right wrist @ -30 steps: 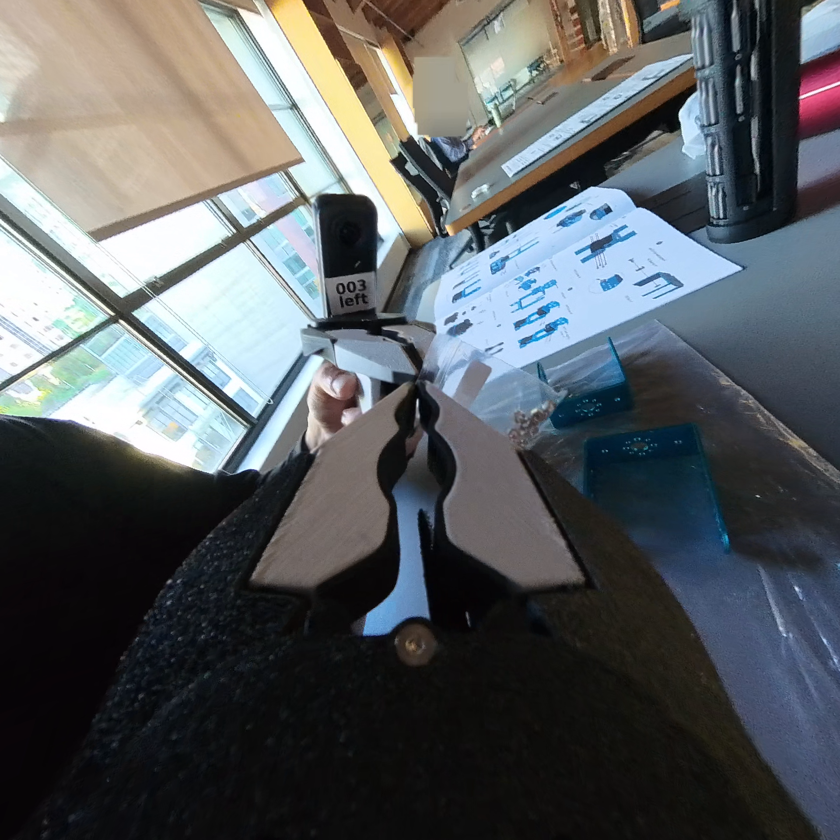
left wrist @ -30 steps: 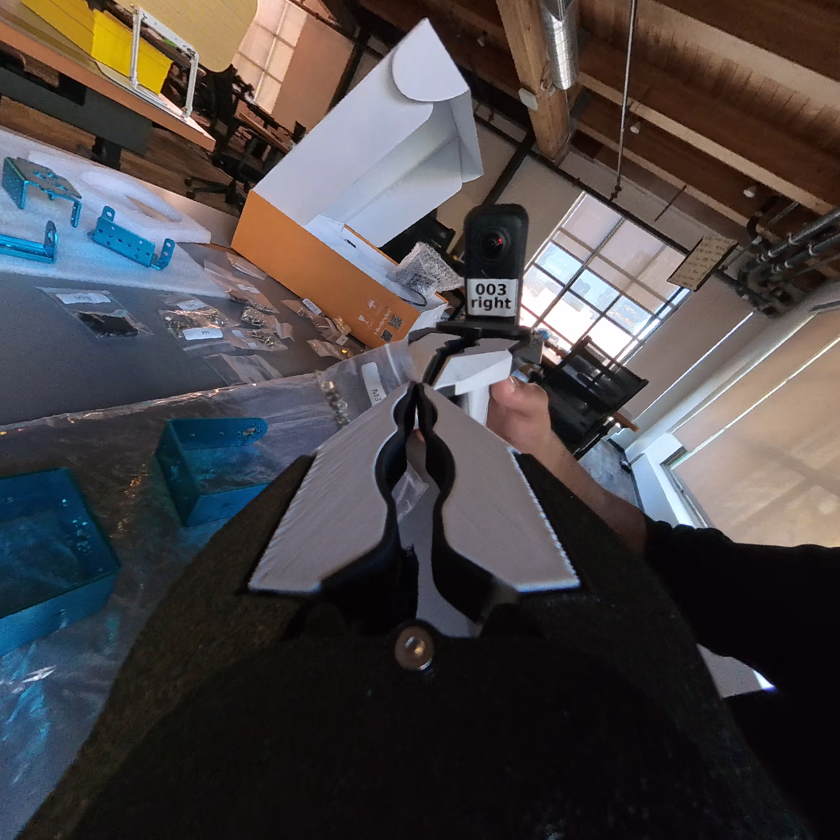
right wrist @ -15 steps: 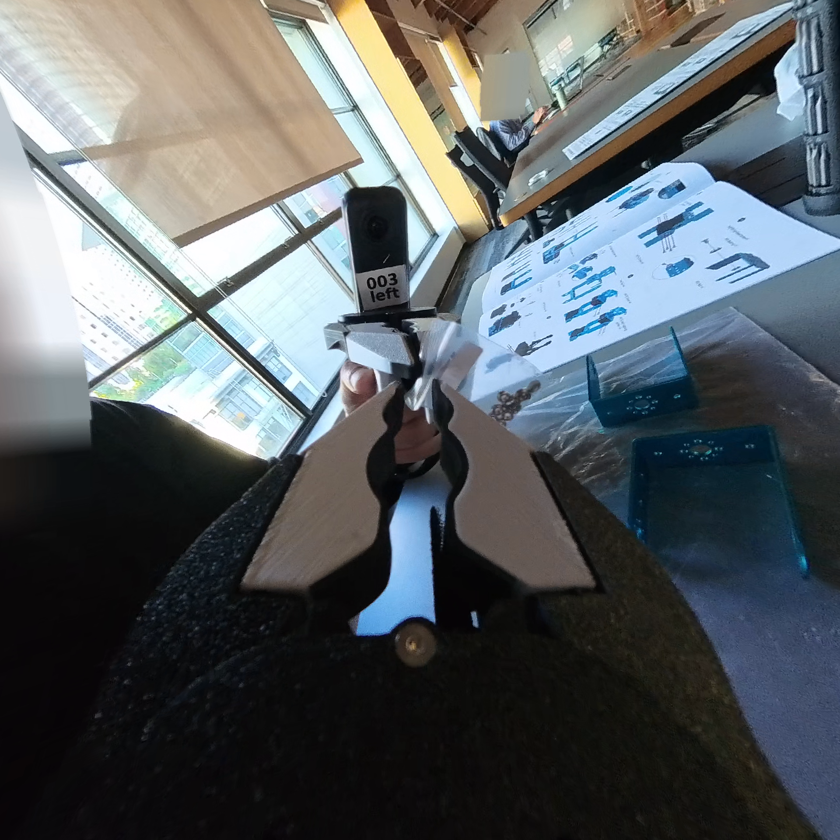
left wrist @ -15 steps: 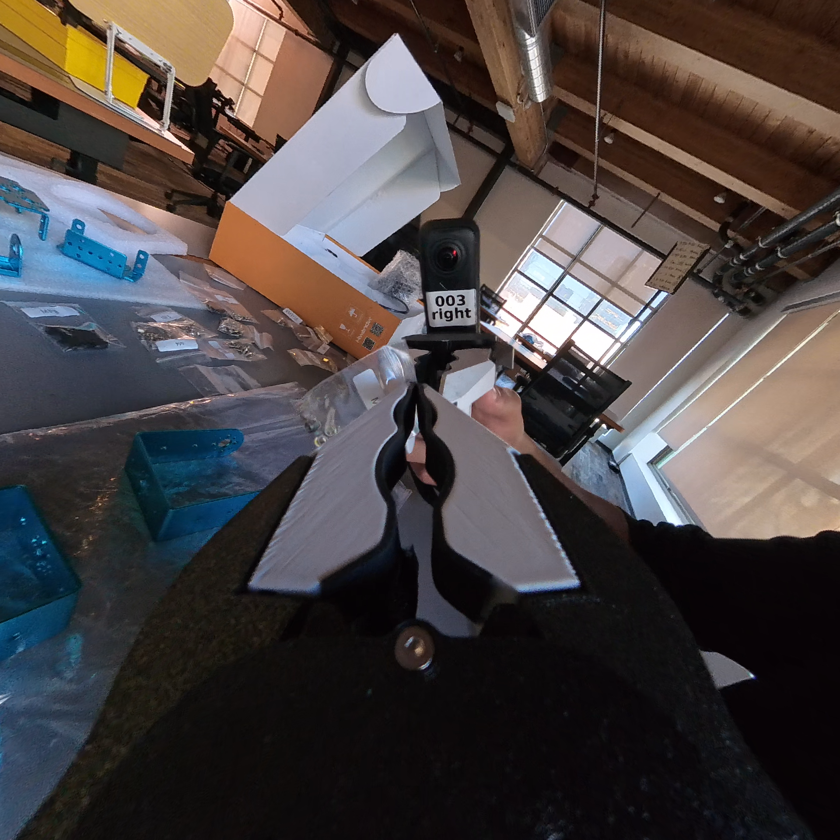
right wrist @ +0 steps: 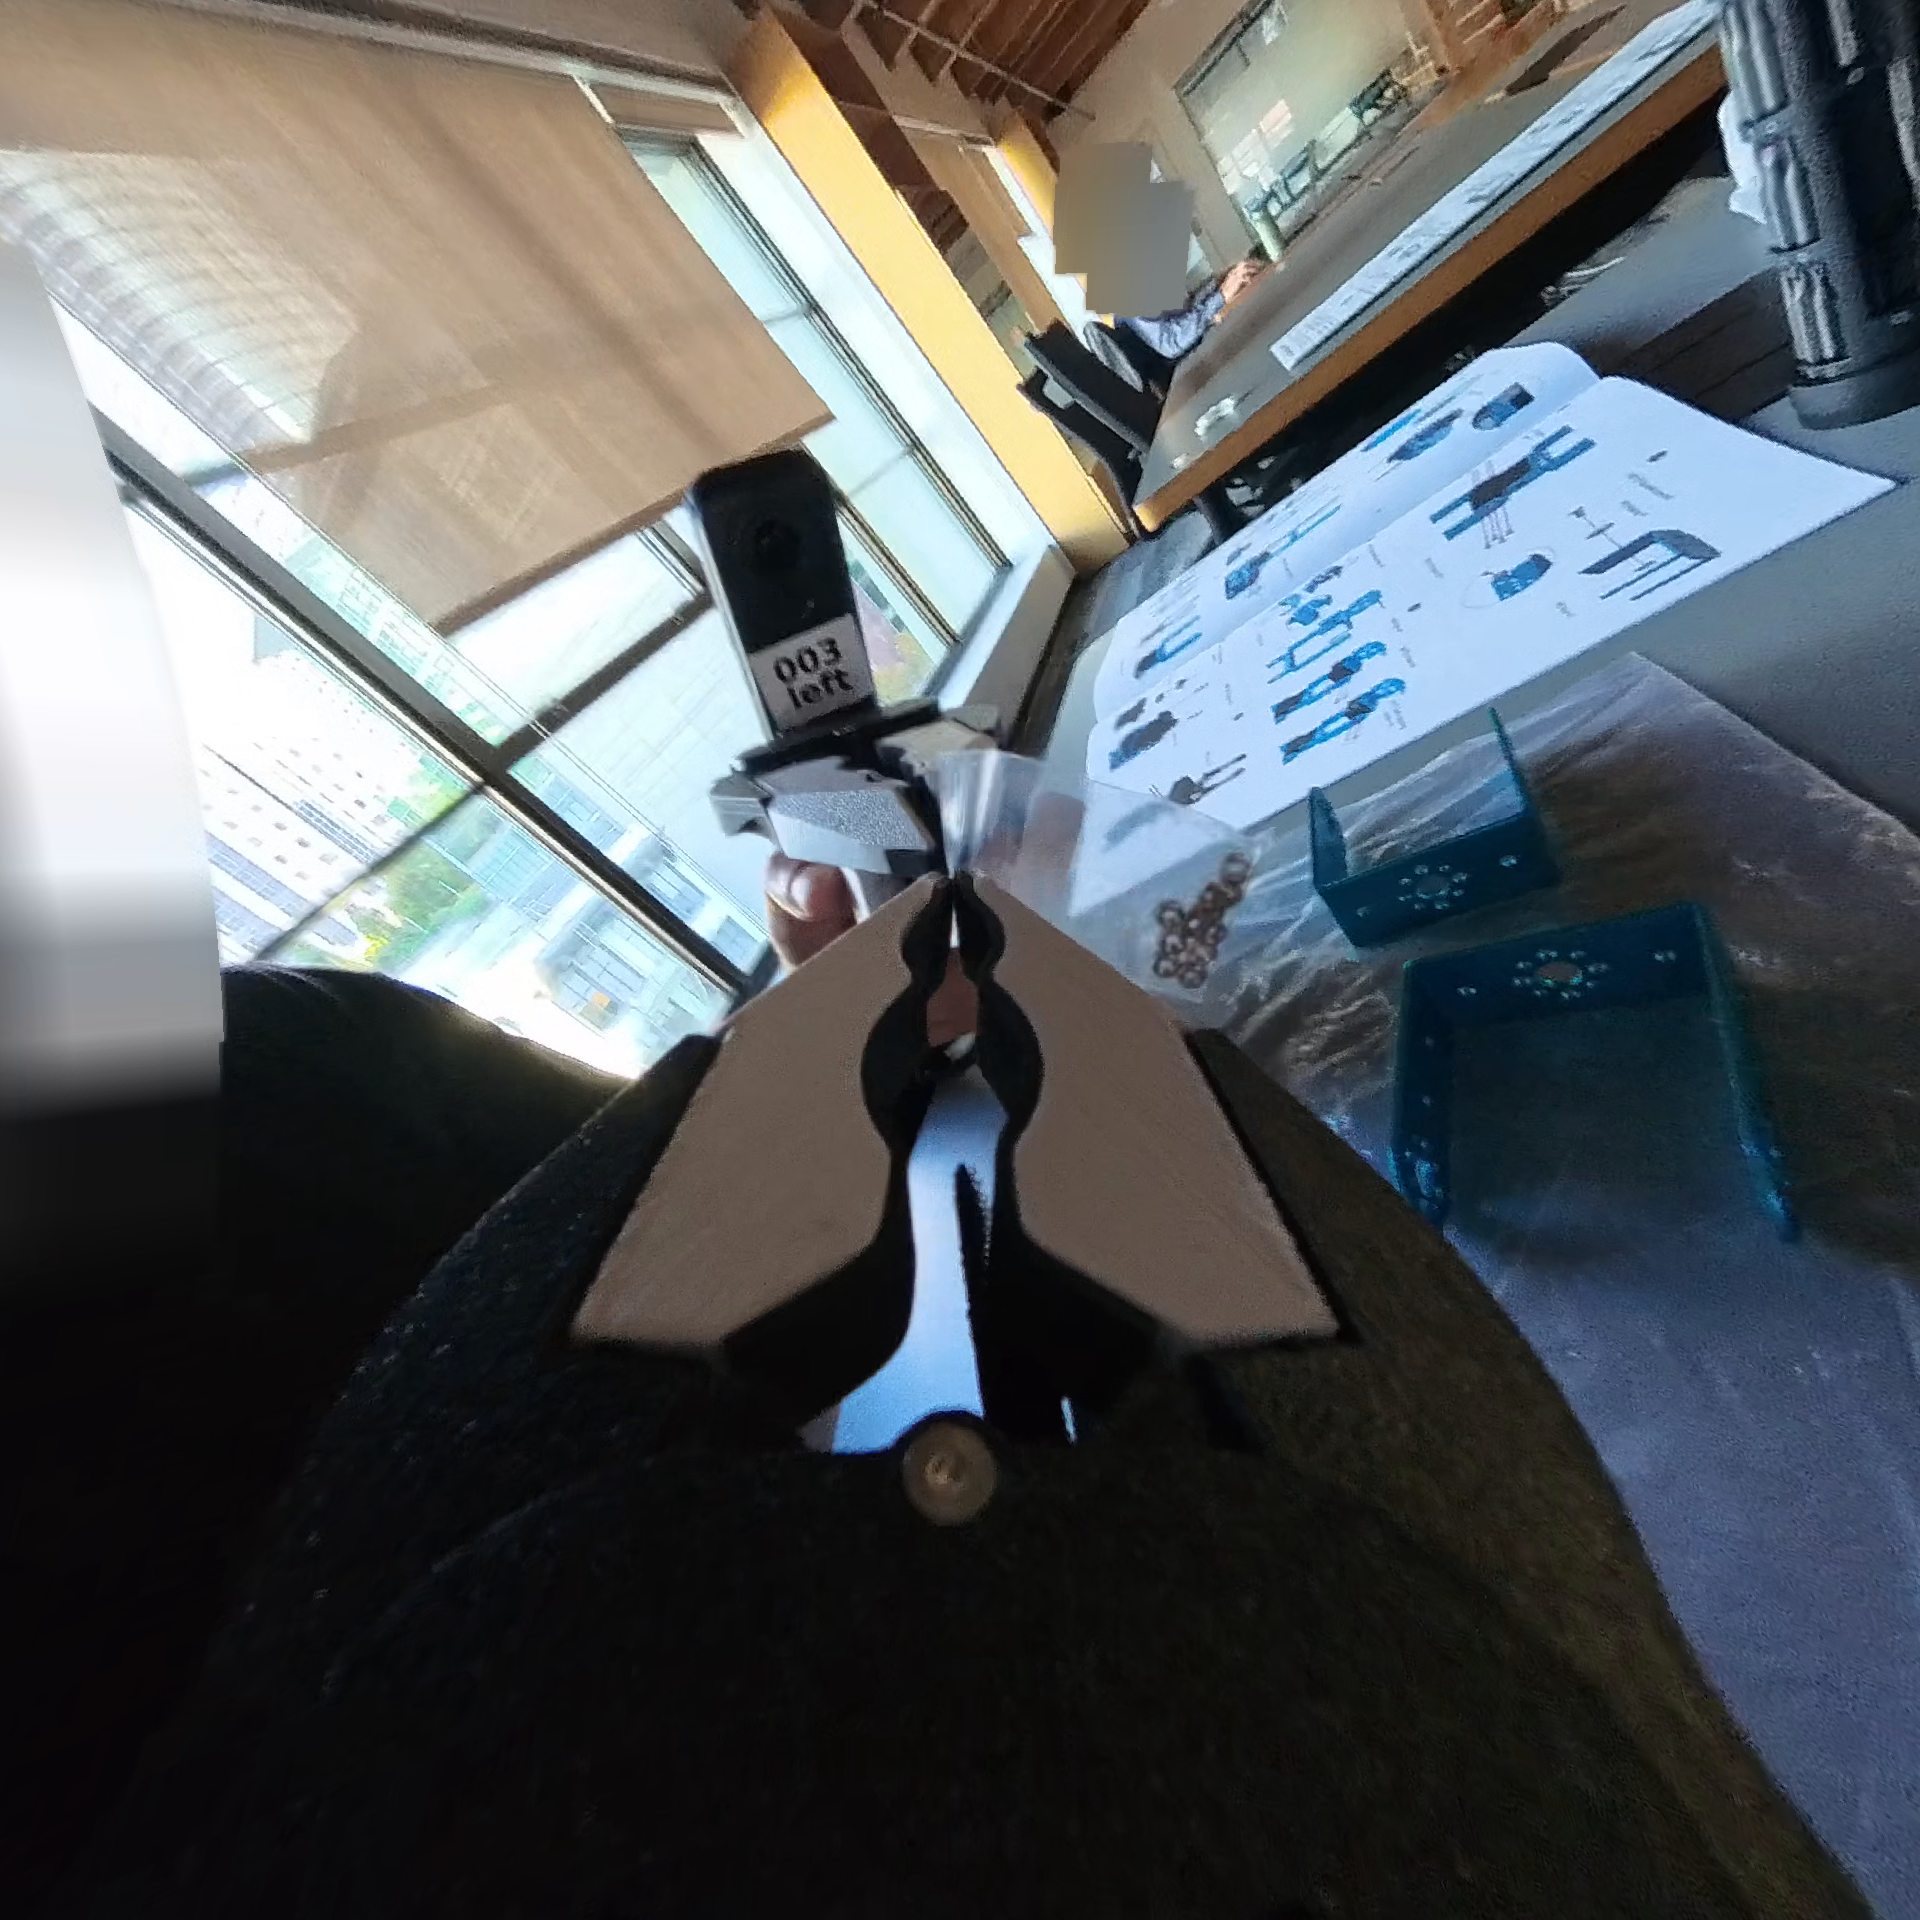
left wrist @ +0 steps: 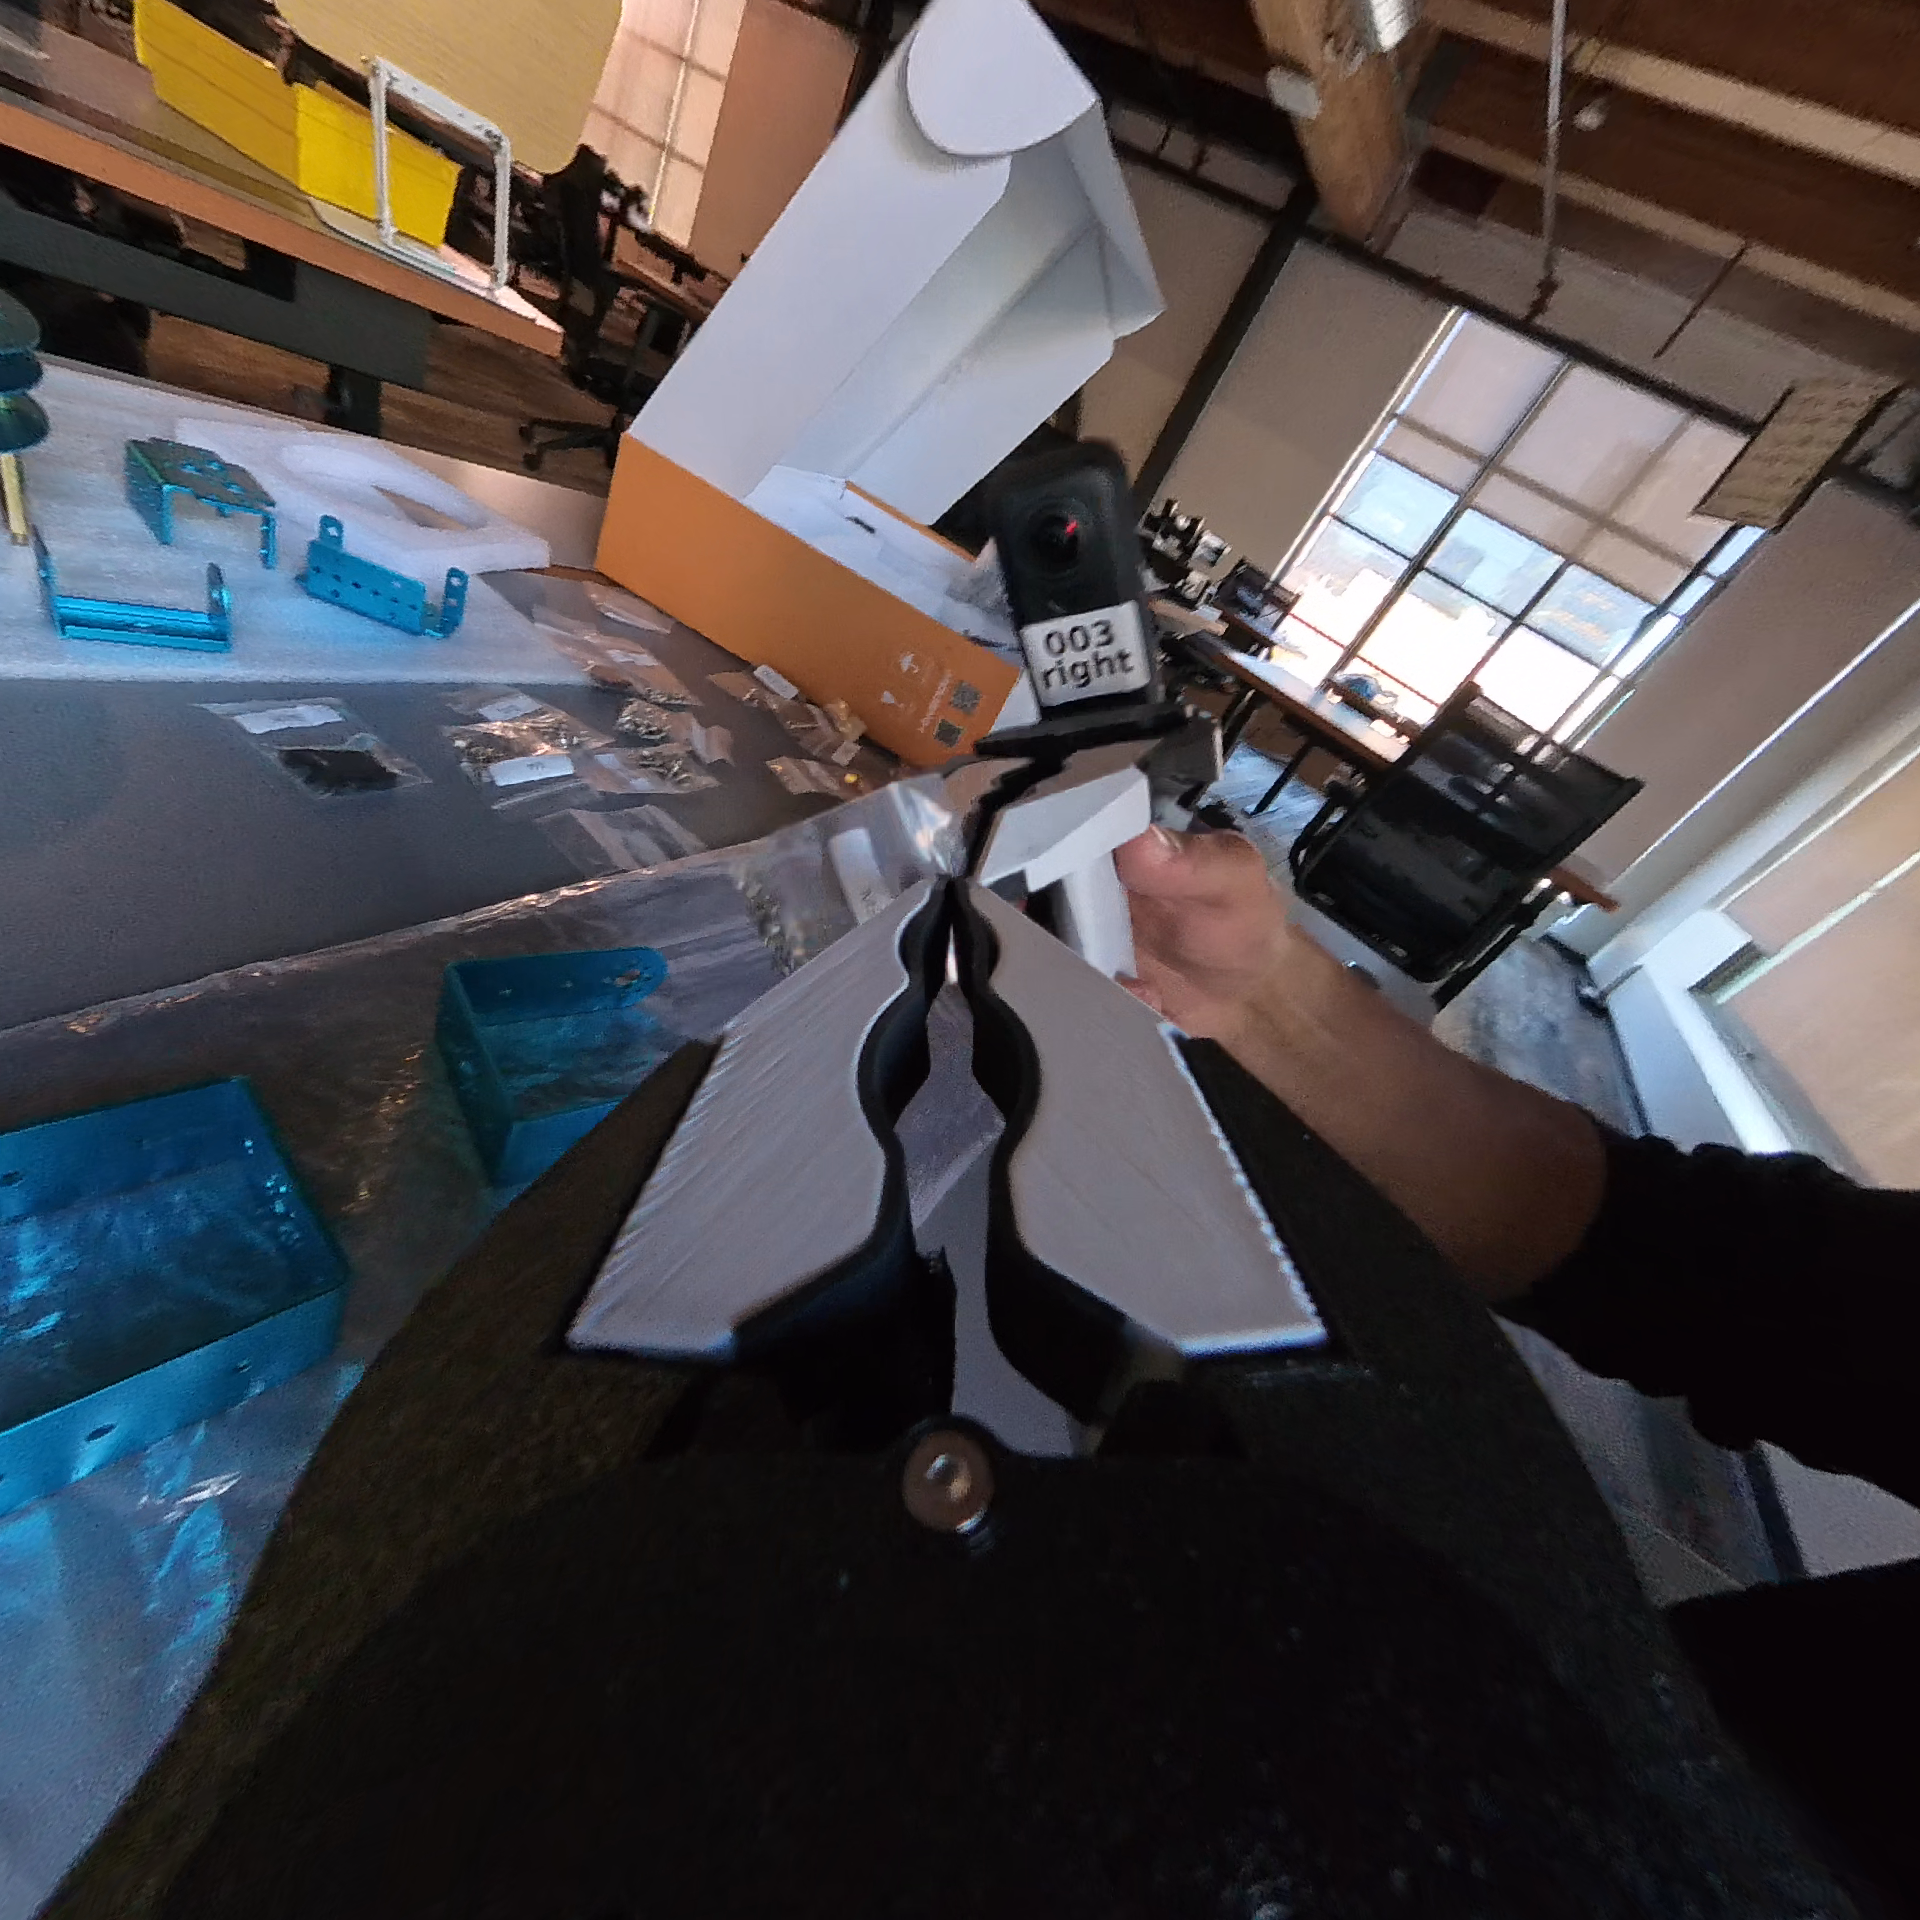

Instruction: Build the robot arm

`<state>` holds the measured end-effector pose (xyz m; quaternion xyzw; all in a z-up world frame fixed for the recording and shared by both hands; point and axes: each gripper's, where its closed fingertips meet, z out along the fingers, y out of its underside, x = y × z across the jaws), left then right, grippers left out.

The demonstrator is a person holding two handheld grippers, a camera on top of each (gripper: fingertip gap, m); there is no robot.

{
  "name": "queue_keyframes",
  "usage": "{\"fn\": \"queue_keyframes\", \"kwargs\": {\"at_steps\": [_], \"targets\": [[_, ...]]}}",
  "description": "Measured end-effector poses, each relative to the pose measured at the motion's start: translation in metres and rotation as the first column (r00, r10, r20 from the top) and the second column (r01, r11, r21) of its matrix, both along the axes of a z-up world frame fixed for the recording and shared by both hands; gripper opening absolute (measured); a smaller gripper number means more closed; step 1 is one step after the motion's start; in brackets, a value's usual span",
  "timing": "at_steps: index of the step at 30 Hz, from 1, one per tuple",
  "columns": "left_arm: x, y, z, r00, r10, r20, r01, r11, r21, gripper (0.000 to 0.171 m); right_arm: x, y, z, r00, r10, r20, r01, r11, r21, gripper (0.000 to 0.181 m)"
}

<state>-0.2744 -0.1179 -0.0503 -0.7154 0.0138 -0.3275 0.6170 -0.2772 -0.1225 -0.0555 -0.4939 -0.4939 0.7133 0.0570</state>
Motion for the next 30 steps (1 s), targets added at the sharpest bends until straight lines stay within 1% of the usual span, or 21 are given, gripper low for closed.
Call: {"fn": "queue_keyframes", "kwargs": {"at_steps": [2, 4, 6, 8, 10, 11, 13, 17, 18, 19, 20, 21, 22, 24, 25, 27, 28, 30], "targets": [[-0.003, 0.003, -0.006, 0.998, 0.038, -0.049, -0.039, 0.999, -0.023, 0.000, -0.003, 0.004, -0.006, 0.998, -0.057, 0.006, 0.056, 0.994, 0.096, 0.000], [-0.011, 0.010, -0.015, 0.985, 0.110, -0.131, -0.119, 0.991, -0.058, 0.000, -0.009, 0.013, -0.013, 0.988, -0.152, 0.022, 0.145, 0.970, 0.194, 0.000], [-0.020, 0.017, -0.027, 0.957, 0.185, -0.226, -0.211, 0.972, -0.099, 0.000, -0.017, 0.020, -0.024, 0.962, -0.269, 0.045, 0.241, 0.915, 0.322, 0.000], [-0.027, 0.022, -0.035, 0.923, 0.242, -0.299, -0.290, 0.949, -0.126, 0.000, -0.023, 0.024, -0.034, 0.926, -0.372, 0.060, 0.317, 0.854, 0.412, 0.000], [-0.028, 0.024, -0.041, 0.915, 0.271, -0.300, -0.325, 0.934, -0.150, 0.000, -0.025, 0.032, -0.039, 0.883, -0.466, 0.053, 0.376, 0.771, 0.514, 0.000], [-0.028, 0.025, -0.043, 0.911, 0.288, -0.294, -0.344, 0.925, -0.161, 0.000, -0.025, 0.033, -0.041, 0.866, -0.497, 0.059, 0.394, 0.748, 0.534, 0.000], [-0.029, 0.024, -0.046, 0.902, 0.315, -0.296, -0.375, 0.911, -0.173, 0.000, -0.027, 0.034, -0.045, 0.837, -0.544, 0.063, 0.423, 0.715, 0.557, 0.000], [-0.030, 0.023, -0.053, 0.896, 0.353, -0.269, -0.408, 0.893, -0.191, 0.000, -0.027, 0.035, -0.050, 0.811, -0.579, 0.076, 0.449, 0.701, 0.554, 0.000], [-0.031, 0.023, -0.055, 0.890, 0.363, -0.276, -0.422, 0.885, -0.196, 0.000, -0.027, 0.035, -0.053, 0.807, -0.586, 0.077, 0.443, 0.686, 0.578, 0.000], [-0.034, 0.022, -0.058, 0.879, 0.380, -0.290, -0.443, 0.875, -0.195, 0.000, -0.026, 0.041, -0.055, 0.783, -0.618, 0.061, 0.459, 0.642, 0.614, 0.000], [-0.032, 0.022, -0.058, 0.888, 0.375, -0.267, -0.432, 0.879, -0.200, 0.000, -0.024, 0.044, -0.053, 0.781, -0.623, 0.044, 0.461, 0.622, 0.632, 0.000], [-0.032, 0.020, -0.058, 0.893, 0.382, -0.238, -0.431, 0.879, -0.206, 0.000, -0.024, 0.042, -0.052, 0.786, -0.615, 0.059, 0.460, 0.647, 0.609, 0.000], [-0.032, 0.019, -0.058, 0.892, 0.382, -0.241, -0.432, 0.878, -0.206, 0.000, -0.024, 0.041, -0.053, 0.789, -0.610, 0.070, 0.462, 0.665, 0.587, 0.000], [-0.028, 0.018, -0.056, 0.890, 0.377, -0.255, -0.430, 0.880, -0.200, 0.000, -0.023, 0.042, -0.050, 0.785, -0.617, 0.053, 0.476, 0.656, 0.586, 0.000], [-0.029, 0.017, -0.056, 0.883, 0.384, -0.271, -0.442, 0.874, -0.201, 0.000, -0.023, 0.040, -0.053, 0.786, -0.615, 0.058, 0.466, 0.653, 0.597, 0.000], [-0.030, 0.017, -0.058, 0.864, 0.386, -0.324, -0.461, 0.866, -0.196, 0.000, -0.025, 0.036, -0.058, 0.799, -0.595, 0.090, 0.448, 0.689, 0.570, 0.000], [-0.028, 0.016, -0.057, 0.866, 0.382, -0.324, -0.455, 0.870, -0.190, 0.000, -0.025, 0.035, -0.056, 0.805, -0.586, 0.087, 0.451, 0.701, 0.552, 0.000], [-0.024, 0.014, -0.051, 0.877, 0.363, -0.316, -0.432, 0.883, -0.183, 0.000, -0.024, 0.032, -0.050, 0.819, -0.571, 0.056, 0.454, 0.704, 0.546, 0.000]]}}
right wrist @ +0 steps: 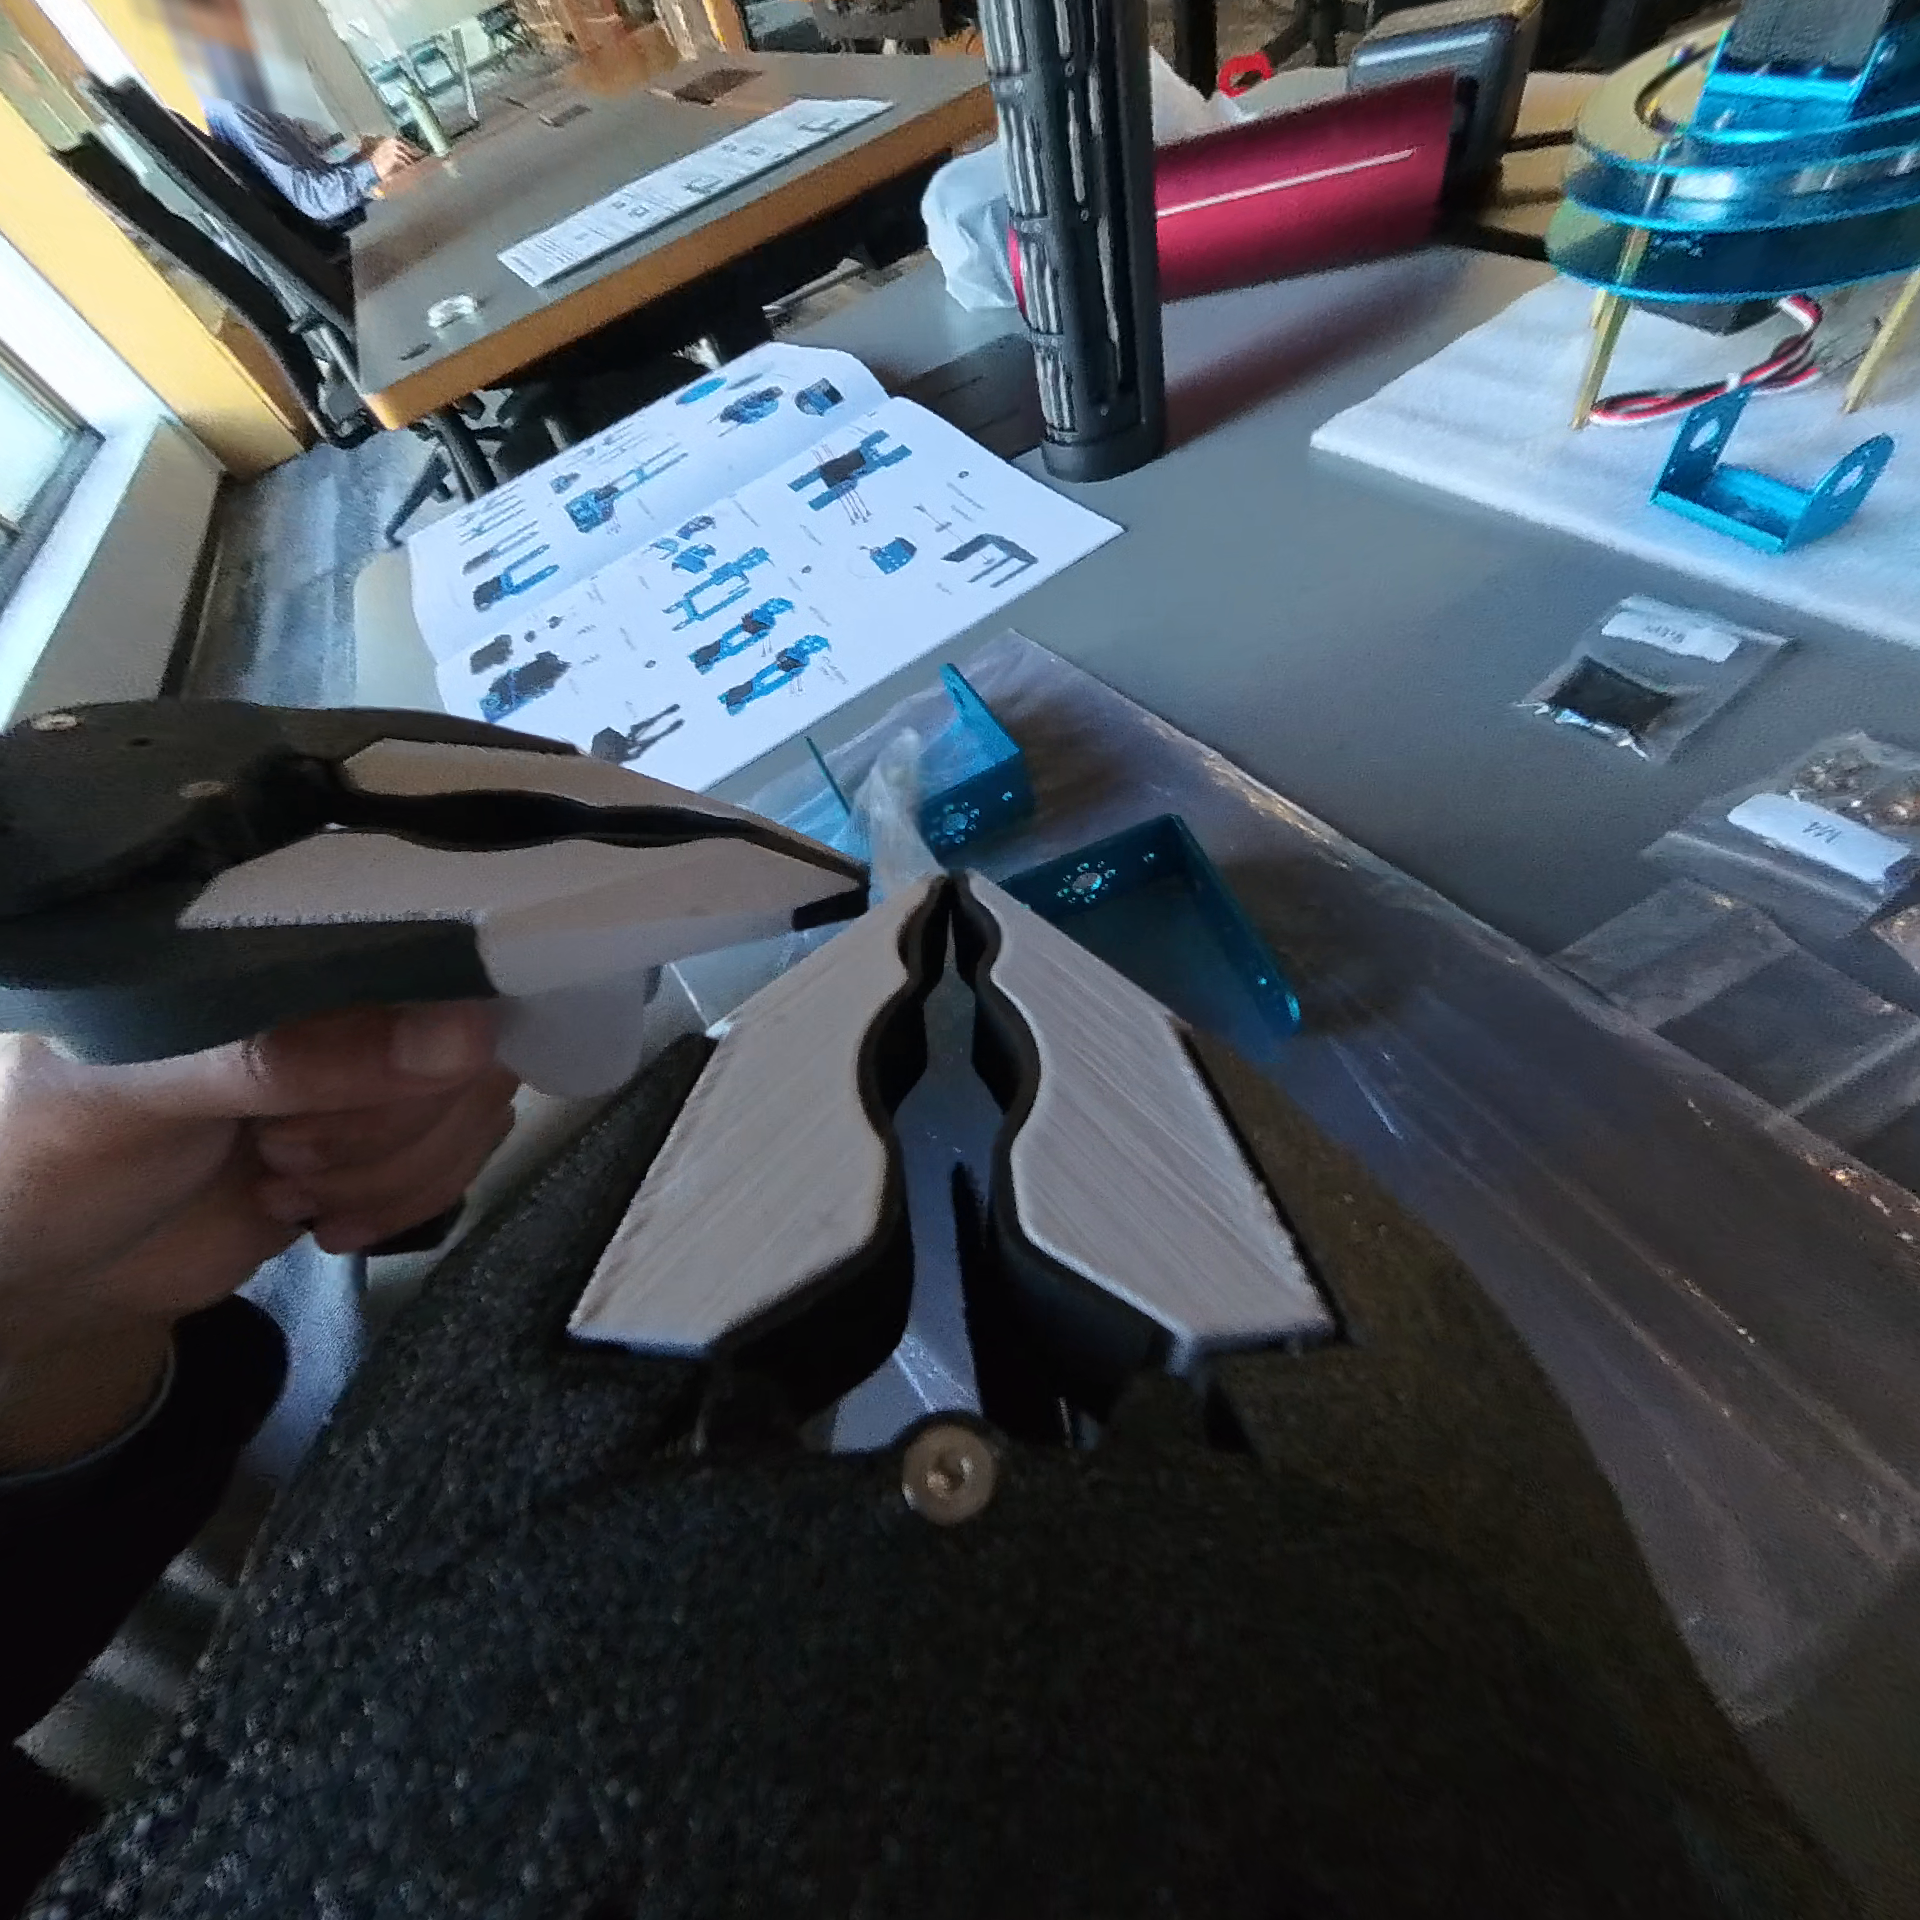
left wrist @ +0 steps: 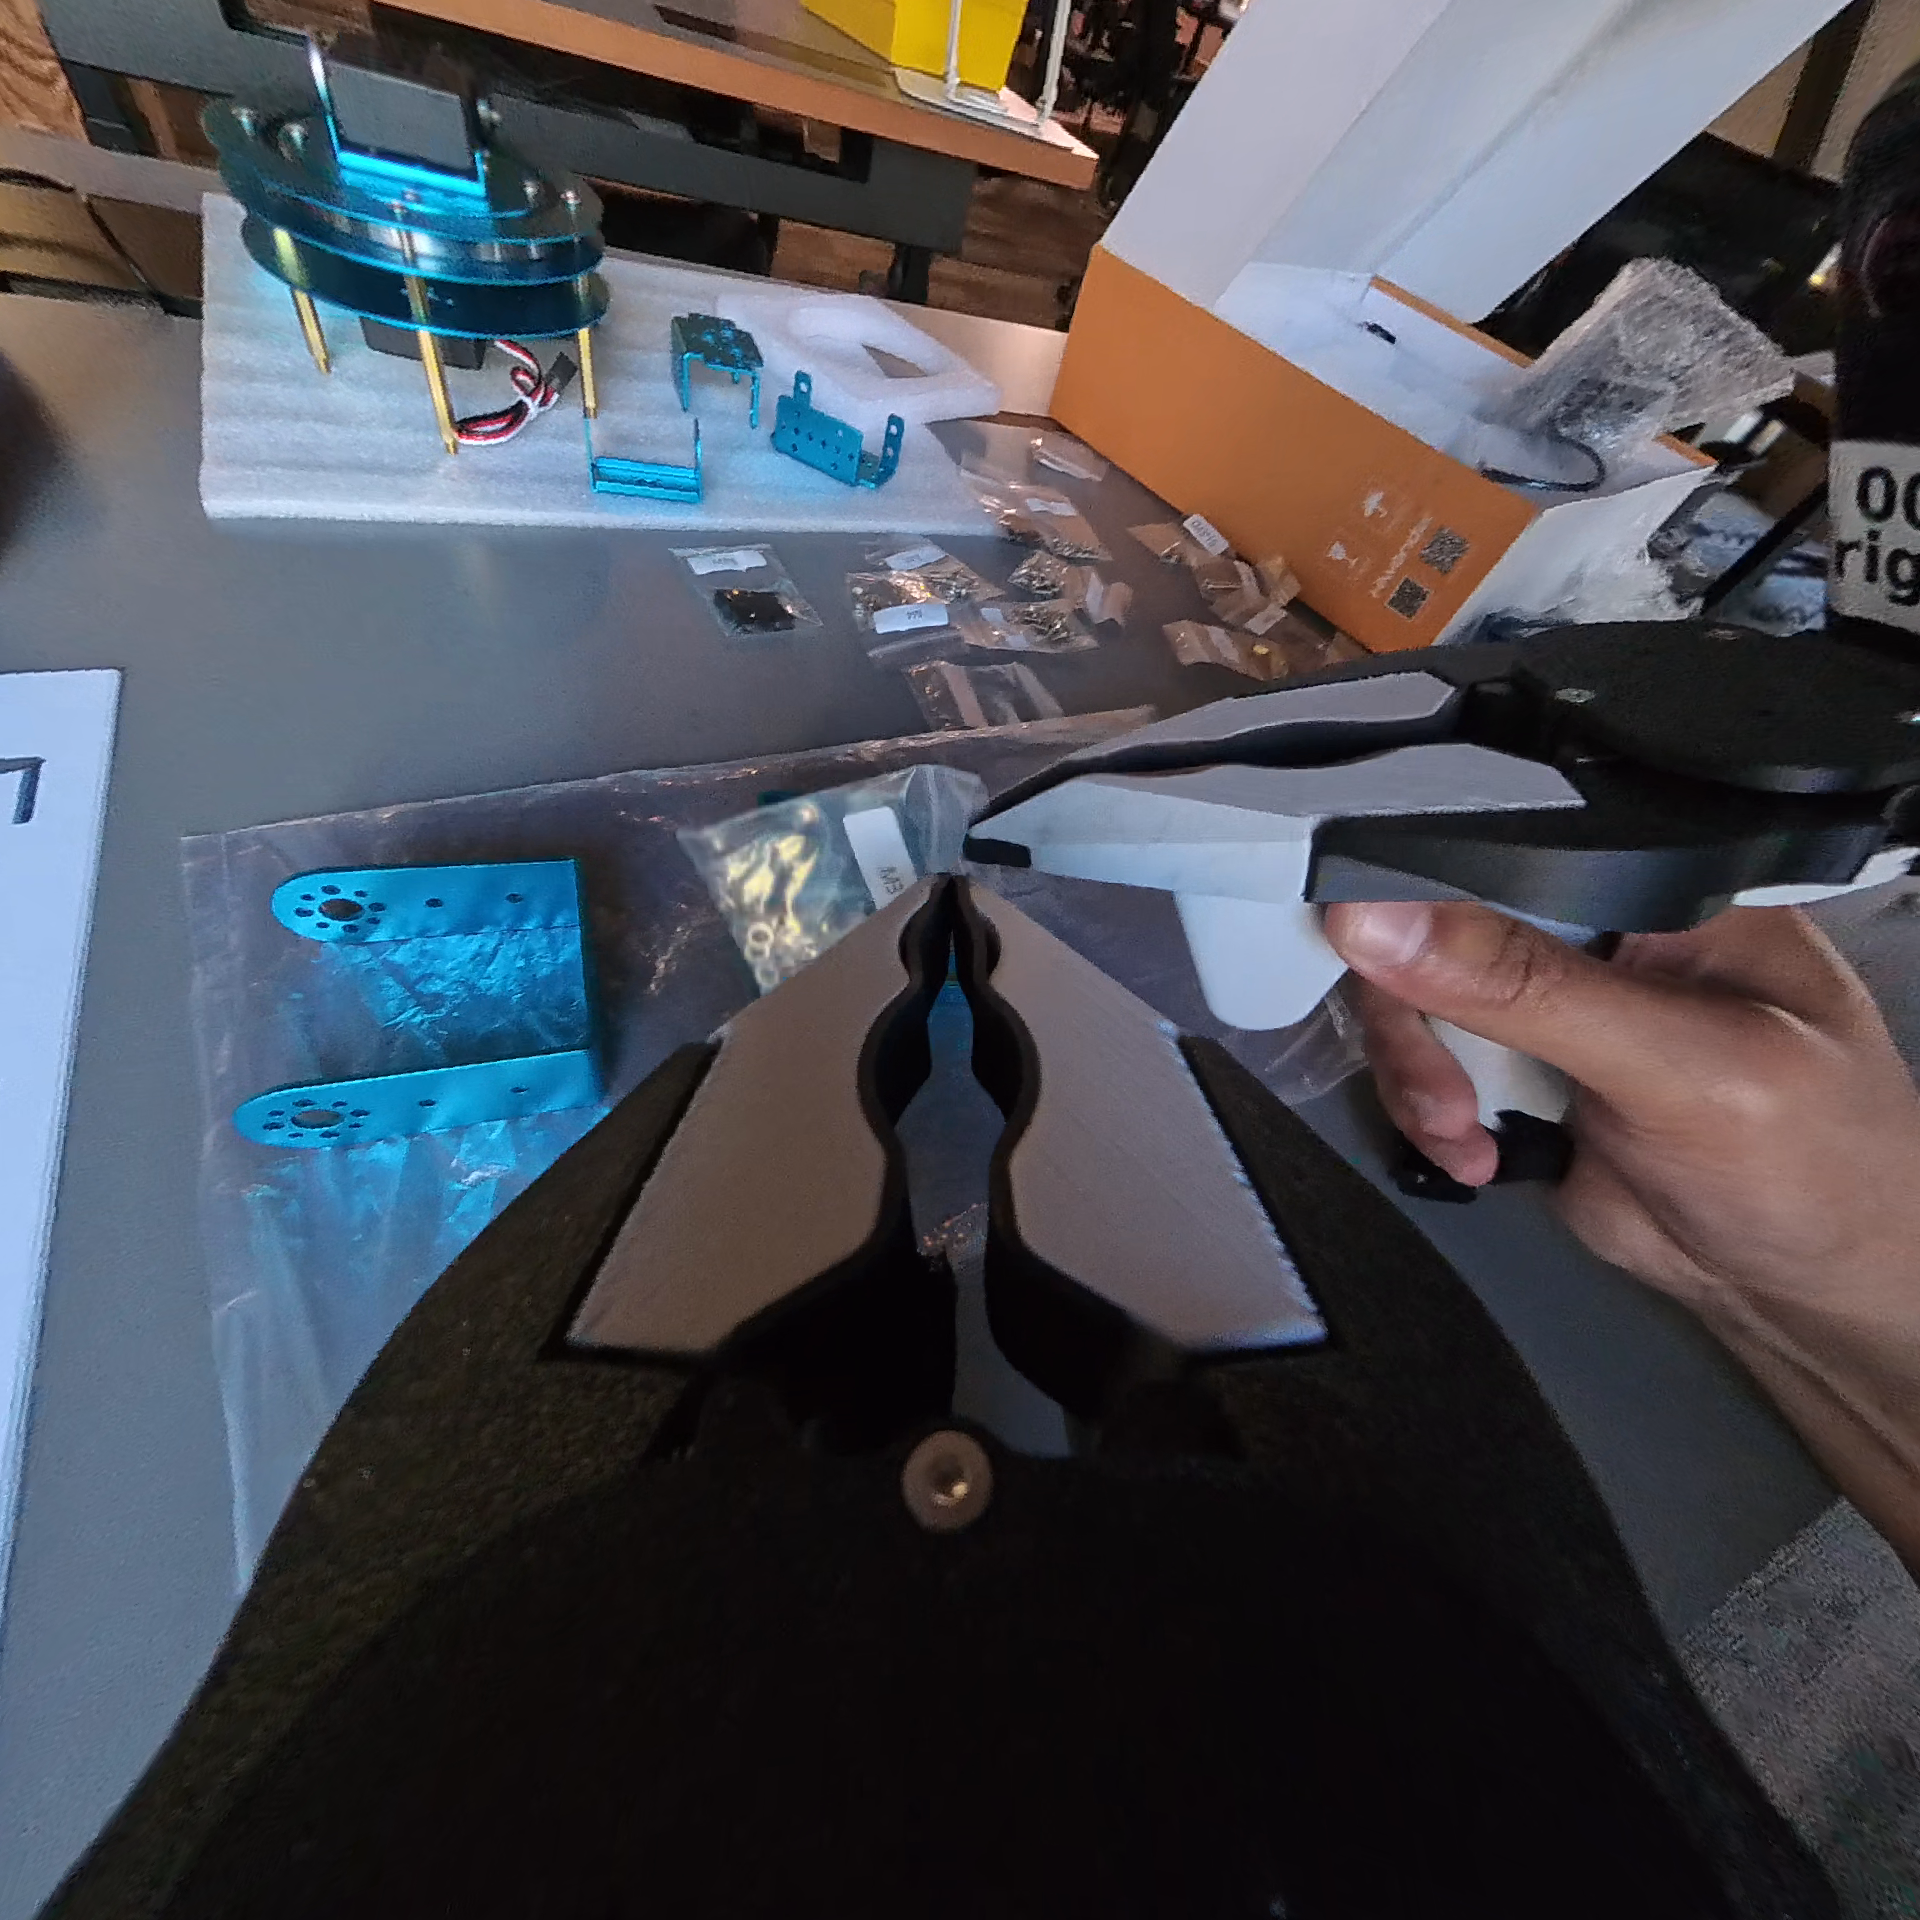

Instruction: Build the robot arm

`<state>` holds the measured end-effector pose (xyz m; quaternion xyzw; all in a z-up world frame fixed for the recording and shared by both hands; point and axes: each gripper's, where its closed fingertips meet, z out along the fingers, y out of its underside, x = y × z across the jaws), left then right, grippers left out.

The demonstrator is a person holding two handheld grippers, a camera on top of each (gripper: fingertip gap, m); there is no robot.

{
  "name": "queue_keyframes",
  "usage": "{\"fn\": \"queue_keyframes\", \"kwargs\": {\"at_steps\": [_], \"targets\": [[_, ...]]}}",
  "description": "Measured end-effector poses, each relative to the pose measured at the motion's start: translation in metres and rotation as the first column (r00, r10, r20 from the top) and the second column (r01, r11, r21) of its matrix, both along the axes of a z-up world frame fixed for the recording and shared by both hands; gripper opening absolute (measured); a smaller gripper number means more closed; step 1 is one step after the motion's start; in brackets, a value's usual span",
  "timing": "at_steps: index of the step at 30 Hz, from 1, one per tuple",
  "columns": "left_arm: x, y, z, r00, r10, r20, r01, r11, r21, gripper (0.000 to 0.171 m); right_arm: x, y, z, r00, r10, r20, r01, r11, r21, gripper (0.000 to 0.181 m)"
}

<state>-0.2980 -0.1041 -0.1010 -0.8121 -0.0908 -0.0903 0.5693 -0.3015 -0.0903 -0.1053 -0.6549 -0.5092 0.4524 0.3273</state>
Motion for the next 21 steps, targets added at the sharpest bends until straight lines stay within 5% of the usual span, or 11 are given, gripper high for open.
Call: {"fn": "queue_keyframes", "kwargs": {"at_steps": [6, 10, 21], "targets": [[0.002, -0.004, 0.008, 0.997, -0.058, -0.046, 0.057, 0.998, -0.026, 0.000, -0.002, -0.006, 0.006, 0.999, 0.039, -0.014, -0.038, 0.994, 0.101, 0.013], [0.001, -0.010, 0.007, 0.993, -0.096, -0.066, 0.092, 0.994, -0.058, 0.000, -0.005, -0.018, 0.006, 0.994, 0.112, -0.017, -0.110, 0.990, 0.086, 0.000], [-0.001, -0.015, -0.003, 0.995, -0.080, -0.057, 0.074, 0.993, -0.090, 0.000, -0.006, -0.017, 0.000, 0.995, 0.102, -0.009, -0.102, 0.994, 0.040, 0.000]]}}
